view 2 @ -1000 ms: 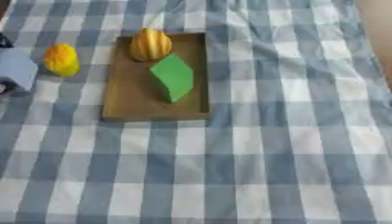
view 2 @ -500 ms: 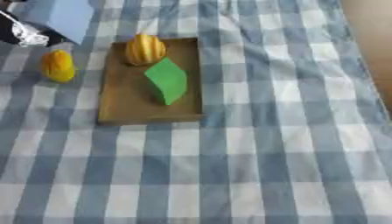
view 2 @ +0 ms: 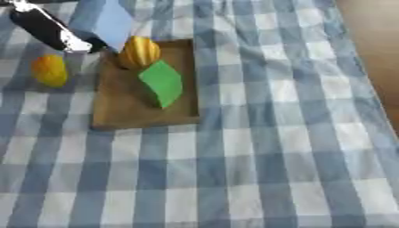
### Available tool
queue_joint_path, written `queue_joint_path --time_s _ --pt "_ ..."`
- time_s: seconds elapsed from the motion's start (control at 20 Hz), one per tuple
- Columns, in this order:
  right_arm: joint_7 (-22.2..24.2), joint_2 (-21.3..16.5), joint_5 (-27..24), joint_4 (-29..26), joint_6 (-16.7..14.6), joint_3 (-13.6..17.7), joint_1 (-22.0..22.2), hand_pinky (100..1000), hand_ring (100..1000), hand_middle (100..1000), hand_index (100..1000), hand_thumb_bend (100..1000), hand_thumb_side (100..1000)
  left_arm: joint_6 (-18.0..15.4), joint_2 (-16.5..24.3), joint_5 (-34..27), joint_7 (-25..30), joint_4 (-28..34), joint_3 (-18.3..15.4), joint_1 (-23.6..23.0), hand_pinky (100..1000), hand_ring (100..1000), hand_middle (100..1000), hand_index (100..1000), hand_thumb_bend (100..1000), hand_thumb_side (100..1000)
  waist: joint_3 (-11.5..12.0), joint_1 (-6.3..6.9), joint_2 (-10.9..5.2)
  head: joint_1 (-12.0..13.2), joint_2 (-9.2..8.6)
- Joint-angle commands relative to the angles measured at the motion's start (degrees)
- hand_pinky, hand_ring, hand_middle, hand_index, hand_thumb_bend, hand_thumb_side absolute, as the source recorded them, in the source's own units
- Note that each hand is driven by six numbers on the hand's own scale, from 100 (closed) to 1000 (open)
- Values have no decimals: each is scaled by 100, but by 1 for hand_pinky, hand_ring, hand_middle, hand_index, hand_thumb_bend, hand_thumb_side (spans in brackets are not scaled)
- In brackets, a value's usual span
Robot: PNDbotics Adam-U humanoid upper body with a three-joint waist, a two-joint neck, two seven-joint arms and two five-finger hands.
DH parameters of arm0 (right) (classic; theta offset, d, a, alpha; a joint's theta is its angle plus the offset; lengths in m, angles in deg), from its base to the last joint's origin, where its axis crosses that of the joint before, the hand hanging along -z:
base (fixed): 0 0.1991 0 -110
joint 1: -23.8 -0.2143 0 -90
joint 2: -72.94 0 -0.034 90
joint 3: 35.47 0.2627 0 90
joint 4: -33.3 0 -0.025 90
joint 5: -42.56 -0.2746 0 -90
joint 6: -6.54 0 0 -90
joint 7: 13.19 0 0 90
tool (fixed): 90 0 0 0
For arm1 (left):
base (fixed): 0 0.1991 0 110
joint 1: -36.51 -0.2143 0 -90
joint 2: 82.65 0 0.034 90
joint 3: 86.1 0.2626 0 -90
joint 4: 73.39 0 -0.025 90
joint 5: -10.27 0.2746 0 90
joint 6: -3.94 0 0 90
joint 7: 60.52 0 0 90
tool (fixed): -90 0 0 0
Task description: Pick up objects on the table and place them in the box.
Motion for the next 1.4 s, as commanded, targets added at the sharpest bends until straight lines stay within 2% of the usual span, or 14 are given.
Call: queue_joint_path --time_s 0.05,0.4,0.6,0.95,1.2,1.4 --pt "16 -97 -16 -13 -18 50 -96 827 735 677 829 100 843 -46 23 205 135 -193 44 121 733 669 566 710 121 329 -17 -16 -130 0 -77" --pt "24 -103 -10 10 -22 37 -82 827 735 677 829 100 853 -245 72 456 377 -429 106 92 747 683 570 700 115 277 -27 17 -115 -18 -37" --pt "34 -113 -2 27 -24 26 -71 827 735 677 829 100 856 -351 190 426 676 -304 160 103 764 702 585 674 119 303 -10 40 -120 -21 -6" --pt "34 -101 -1 56 -26 26 -66 827 734 677 830 100 856 -378 236 194 1155 -314 256 53 793 732 615 688 145 339 -12 45 -116 -17 -7" --pt "24 -94 -13 70 -31 36 -67 827 734 677 830 100 856 -395 229 214 1203 -455 302 4 828 777 686 748 226 376 -25 42 -104 -19 -9" --pt "18 -87 -23 68 -39 45 -75 827 734 677 830 100 855 -445 189 270 1190 -606 324 -8 898 864 790 851 355 459 -38 39 -92 -18 -1"
